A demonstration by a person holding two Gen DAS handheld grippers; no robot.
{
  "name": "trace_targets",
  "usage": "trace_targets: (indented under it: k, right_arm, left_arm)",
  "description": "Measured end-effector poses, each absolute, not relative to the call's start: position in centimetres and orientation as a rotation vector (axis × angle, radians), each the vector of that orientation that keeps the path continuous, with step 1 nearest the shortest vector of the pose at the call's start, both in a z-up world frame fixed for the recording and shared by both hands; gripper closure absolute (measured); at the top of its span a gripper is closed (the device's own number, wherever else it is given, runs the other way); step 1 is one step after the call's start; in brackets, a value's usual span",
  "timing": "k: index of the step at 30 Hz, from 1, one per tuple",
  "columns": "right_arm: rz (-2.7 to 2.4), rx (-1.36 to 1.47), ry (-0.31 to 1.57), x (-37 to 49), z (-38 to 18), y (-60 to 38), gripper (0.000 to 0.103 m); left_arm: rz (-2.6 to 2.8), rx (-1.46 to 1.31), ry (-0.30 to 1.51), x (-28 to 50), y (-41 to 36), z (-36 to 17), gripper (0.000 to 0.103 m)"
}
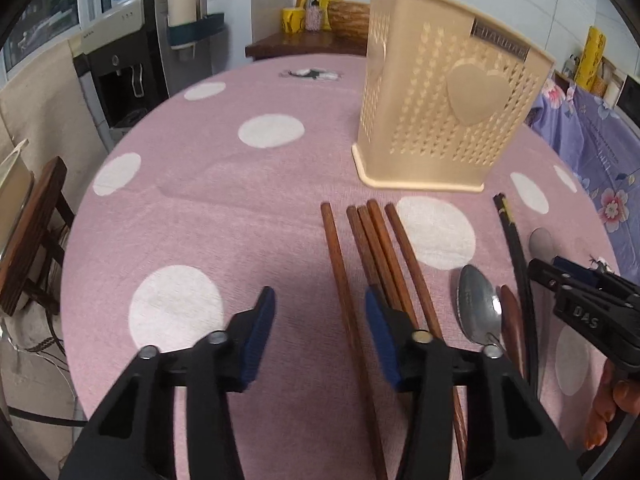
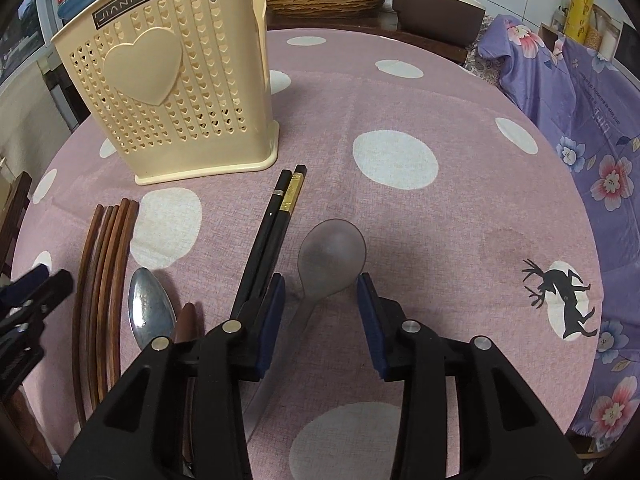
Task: Organize utensils
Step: 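Close the right tool on the grey spoon while the left tool grasps a wooden chopstick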
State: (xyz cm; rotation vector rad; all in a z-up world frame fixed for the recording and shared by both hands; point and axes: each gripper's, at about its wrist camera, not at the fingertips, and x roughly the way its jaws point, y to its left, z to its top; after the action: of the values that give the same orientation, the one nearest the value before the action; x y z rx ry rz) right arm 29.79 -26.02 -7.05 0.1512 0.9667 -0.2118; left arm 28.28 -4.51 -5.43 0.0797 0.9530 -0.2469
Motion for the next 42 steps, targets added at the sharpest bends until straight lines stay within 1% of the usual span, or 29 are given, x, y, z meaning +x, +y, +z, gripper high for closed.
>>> trace_targets:
  k: [1,6,11,12,13,14,16,18,20,21,22,29,32,33,34,36,38,42]
  right_arm:
    - [-0.212,0.152,0.967,29.7,-7.1,-26.0,0.065]
    - [-0.219,0.155,0.963,29.8,-7.1,-25.8,0.065]
    - [-0.224,0.160,0.966,30.5,-7.0,-25.7,0.065]
    - [-0.224,0.159,0.967,30.6,-7.0,-25.7,0.065]
    - [-0.222,0.157,0.966,30.6,-7.0,-25.6,0.066]
    - [-0.220,0.157,0.964,30.7,-7.0,-25.7,0.068]
    - [-0.217,0.160,0.959,30.6,-7.0,-25.8,0.069]
    - [-0.214,0.157,0.954,30.6,-7.0,-25.8,0.069]
    - [-0.213,0.155,0.948,30.6,-7.0,-25.9,0.077]
    - [-0.213,0.153,0.946,30.6,-7.0,-26.0,0.090]
    - [-0.205,0.161,0.948,30.7,-7.0,-26.1,0.093]
    - [-0.172,0.206,0.947,30.9,-7.0,-27.2,0.094]
    - [-0.162,0.210,0.952,30.8,-6.9,-27.5,0.091]
    - [-0.149,0.210,0.951,30.7,-6.9,-27.5,0.082]
    - [-0.135,0.207,0.948,30.6,-6.8,-27.5,0.067]
    - [-0.130,0.172,0.919,30.0,-6.6,-27.4,0.052]
    - [-0.144,0.131,0.901,29.5,-6.7,-27.2,0.052]
    - [-0.133,0.113,0.934,30.1,-7.3,-27.2,0.052]
  left_arm:
    - [-0.241,0.080,0.960,28.4,-4.6,-5.7,0.064]
    - [-0.213,0.138,0.945,29.2,-5.7,-5.9,0.066]
    - [-0.199,0.159,0.960,31.3,-6.4,-5.9,0.072]
    - [-0.197,0.158,0.965,31.6,-6.5,-5.9,0.075]
    - [-0.194,0.161,0.969,31.9,-6.6,-5.8,0.079]
    - [-0.193,0.168,0.972,32.1,-6.8,-5.8,0.082]
    - [-0.193,0.173,0.974,32.4,-7.1,-5.7,0.091]
    - [-0.185,0.182,0.969,32.4,-7.4,-5.7,0.093]
    - [-0.179,0.188,0.960,32.3,-7.6,-5.8,0.094]
    - [-0.178,0.186,0.958,32.3,-7.6,-5.8,0.094]
    - [-0.179,0.183,0.957,32.2,-7.6,-5.8,0.094]
    - [-0.178,0.175,0.956,32.4,-7.6,-5.7,0.094]
    - [-0.184,0.165,0.960,32.4,-7.5,-5.7,0.094]
    - [-0.186,0.157,0.962,32.4,-7.5,-5.7,0.094]
    - [-0.188,0.152,0.963,32.4,-7.4,-5.7,0.094]
    - [-0.190,0.148,0.964,32.5,-7.3,-5.7,0.094]
    - [-0.187,0.156,0.959,32.4,-7.4,-5.7,0.094]
    - [-0.190,0.155,0.957,32.5,-7.5,-5.8,0.094]
